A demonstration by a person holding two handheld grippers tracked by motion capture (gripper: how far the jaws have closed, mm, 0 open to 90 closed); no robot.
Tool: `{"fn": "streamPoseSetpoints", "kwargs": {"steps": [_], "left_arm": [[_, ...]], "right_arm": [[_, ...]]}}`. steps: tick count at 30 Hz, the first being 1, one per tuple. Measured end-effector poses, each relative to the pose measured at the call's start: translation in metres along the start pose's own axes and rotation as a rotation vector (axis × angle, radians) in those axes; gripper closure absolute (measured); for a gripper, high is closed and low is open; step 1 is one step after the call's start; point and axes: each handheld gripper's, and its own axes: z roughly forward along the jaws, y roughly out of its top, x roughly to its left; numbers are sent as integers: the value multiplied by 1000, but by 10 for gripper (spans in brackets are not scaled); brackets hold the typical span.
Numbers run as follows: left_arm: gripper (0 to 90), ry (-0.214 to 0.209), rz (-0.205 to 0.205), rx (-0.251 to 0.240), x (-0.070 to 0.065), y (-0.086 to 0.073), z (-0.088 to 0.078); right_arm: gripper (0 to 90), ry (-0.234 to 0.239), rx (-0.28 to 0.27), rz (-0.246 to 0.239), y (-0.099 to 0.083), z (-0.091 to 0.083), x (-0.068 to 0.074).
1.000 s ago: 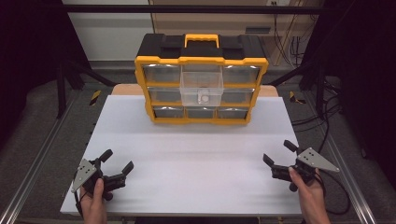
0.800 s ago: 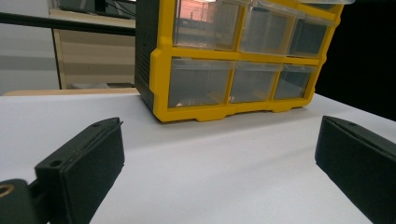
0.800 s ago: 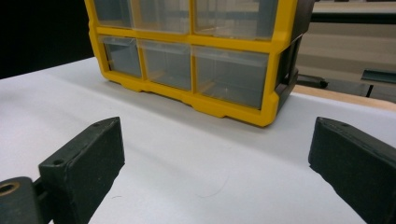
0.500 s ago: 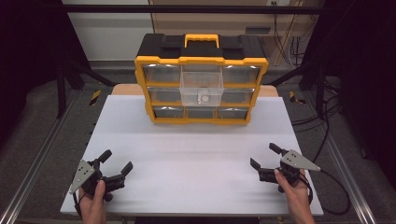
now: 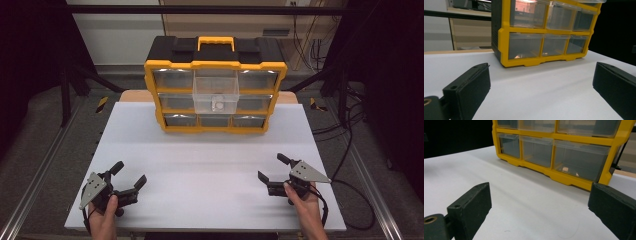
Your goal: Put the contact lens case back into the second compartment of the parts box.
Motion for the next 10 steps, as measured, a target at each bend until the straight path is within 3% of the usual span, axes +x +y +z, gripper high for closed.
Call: {"fn": "streamPoseSetpoints", "kwargs": {"steps": [7,10], "left_arm": [[11,-10,14,13,-4,-1,3],[11,-11,17,19,-4,-1,3]], "right_arm": [[45,3,3,4,-2,1,3],[40,-25,12,4,-2,0,3]]}}
